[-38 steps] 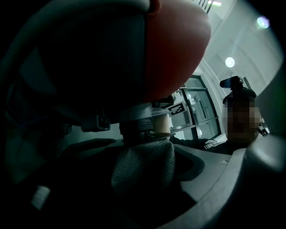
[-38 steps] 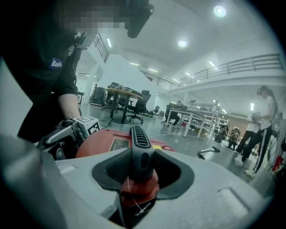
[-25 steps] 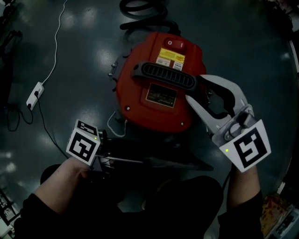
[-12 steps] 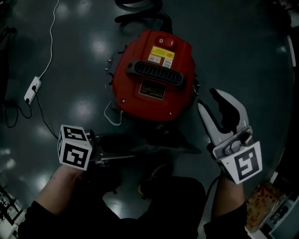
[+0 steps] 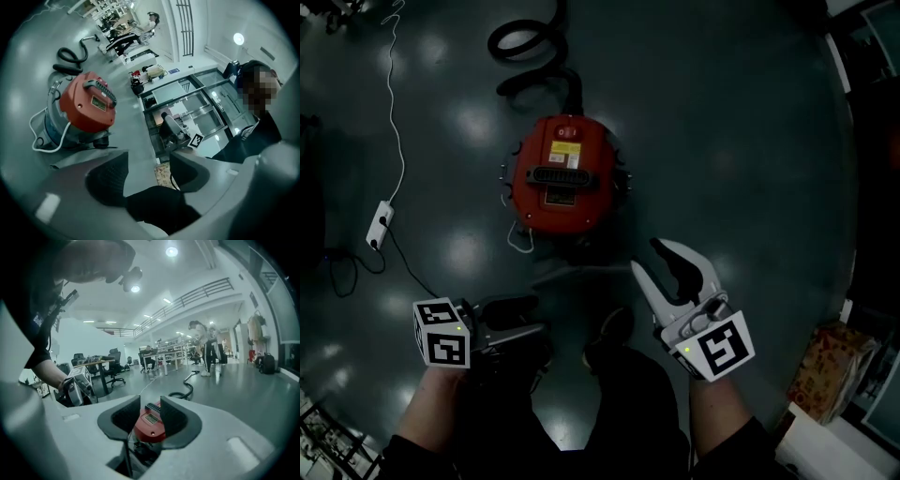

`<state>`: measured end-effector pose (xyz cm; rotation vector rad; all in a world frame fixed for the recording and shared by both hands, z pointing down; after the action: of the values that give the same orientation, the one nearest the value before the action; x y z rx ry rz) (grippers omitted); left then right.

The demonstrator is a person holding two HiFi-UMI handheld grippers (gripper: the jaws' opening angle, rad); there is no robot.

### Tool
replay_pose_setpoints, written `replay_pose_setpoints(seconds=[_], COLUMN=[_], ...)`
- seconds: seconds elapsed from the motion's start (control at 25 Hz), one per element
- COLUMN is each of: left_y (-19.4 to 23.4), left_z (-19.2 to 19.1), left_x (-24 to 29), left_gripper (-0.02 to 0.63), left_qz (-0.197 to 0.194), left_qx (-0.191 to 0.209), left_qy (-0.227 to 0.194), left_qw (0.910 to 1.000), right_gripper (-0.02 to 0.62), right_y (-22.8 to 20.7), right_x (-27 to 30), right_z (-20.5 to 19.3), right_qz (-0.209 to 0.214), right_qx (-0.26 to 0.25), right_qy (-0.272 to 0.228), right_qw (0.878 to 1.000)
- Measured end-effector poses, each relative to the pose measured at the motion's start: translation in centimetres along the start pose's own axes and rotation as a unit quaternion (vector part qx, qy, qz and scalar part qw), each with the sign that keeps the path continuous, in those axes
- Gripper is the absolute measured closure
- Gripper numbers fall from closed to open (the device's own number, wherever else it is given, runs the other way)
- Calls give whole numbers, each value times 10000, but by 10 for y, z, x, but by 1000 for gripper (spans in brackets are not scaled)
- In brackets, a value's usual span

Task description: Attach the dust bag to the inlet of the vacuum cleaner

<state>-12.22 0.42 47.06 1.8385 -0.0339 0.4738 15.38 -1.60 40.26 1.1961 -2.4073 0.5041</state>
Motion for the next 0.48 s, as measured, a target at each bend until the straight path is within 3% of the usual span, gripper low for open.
replay_pose_setpoints(seconds=[0.32,0.48], left_y=[-141,-231], left_z=[5,8], left_x=[-42,-59], left_gripper=[331,334], left_qz=[360,382], left_qx=[159,408], left_qy=[-154,-556], left_qw=[9991,9969], right_gripper=[466,471], right_y=[54,79], right_x=[-95,-141], right_z=[53,88], right_qz=[24,458], right_qx=[556,924], right_qy=[248,213], right_qw=[9981,9944])
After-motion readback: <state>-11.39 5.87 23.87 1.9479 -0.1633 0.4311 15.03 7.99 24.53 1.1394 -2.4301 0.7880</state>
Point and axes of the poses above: the fingertips, and each gripper's own axes: x forward along the fingers, y to its left, z out of its top, the point moved 9 cm from there along -x, backward along the fingers, and after that the axes turned 13 degrees about y, right-handed, at the moved point
